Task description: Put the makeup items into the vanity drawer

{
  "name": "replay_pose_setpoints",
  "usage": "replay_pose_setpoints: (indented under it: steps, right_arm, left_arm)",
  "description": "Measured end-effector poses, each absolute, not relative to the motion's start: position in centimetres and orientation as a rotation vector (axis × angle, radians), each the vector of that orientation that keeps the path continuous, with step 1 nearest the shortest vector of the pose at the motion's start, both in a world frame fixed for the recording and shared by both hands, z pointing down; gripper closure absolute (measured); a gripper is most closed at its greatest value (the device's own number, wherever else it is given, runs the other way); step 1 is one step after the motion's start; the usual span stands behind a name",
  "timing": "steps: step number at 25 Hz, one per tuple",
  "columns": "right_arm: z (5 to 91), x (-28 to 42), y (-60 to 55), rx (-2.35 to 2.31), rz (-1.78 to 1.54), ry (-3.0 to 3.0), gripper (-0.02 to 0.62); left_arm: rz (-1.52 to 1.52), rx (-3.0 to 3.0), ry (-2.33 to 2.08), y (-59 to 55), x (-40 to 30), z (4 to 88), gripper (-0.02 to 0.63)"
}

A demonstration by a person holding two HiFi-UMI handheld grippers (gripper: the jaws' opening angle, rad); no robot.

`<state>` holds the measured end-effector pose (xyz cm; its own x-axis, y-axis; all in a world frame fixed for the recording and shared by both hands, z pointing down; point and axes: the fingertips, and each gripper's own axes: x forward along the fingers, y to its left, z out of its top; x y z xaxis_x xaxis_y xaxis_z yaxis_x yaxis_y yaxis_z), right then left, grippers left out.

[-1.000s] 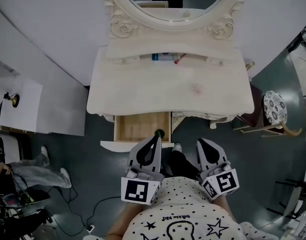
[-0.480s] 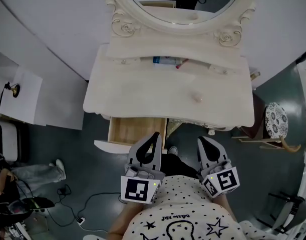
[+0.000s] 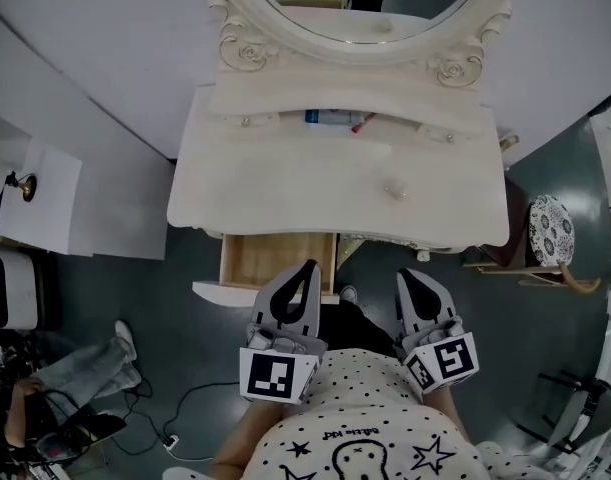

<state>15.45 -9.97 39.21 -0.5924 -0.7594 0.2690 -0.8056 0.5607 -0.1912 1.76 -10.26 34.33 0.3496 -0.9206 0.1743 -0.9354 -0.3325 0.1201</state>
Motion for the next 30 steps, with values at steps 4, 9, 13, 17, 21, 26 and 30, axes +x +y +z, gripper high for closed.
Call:
replay_pose_setpoints:
  steps: [4, 9, 13, 17, 21, 26, 30]
  right_arm:
    - [38.6, 15.6, -10.6, 1.381, 0.406, -2.612, 0.584]
    - [39.6, 17.5, -14.1, 1.392, 0.314, -2.555, 0.505]
    - [42.1, 18.5, -18.1, 1.326, 0.275, -2.505, 0.462]
    - [46.0, 18.6, -22.1, 1.206, 0.224, -2.415, 0.416]
    - [50.9, 18.5, -25.8, 1.088, 0.26, -2.34, 0.391]
    - [55.6, 18.8, -28.9, 1.016, 0.293, -2.262, 0.388]
    - [58.6, 18.9, -30.0, 0.965, 0.332, -2.208, 0.39]
  left_arm:
    - [0.089, 2.412, -1.653, -10.7, 1.4, 33.8, 0.611]
    - [0.082, 2.416, -1.632, -11.0, 1.2, 33.8, 0.611]
    - [0.076, 2.403, -1.639, -11.1, 0.8, 34.0, 0.611]
    - [0.125, 2.386, -1.655, -10.9, 0.1, 34.8, 0.611]
    - [0.109, 2.346, -1.689, -11.2, -0.2, 34.6, 0.611]
    - [0.146, 2.32, -1.718, -11.7, -0.7, 35.2, 0.611]
    - [0.156, 2.294, -1.736, -12.3, -1.0, 35.6, 0.611]
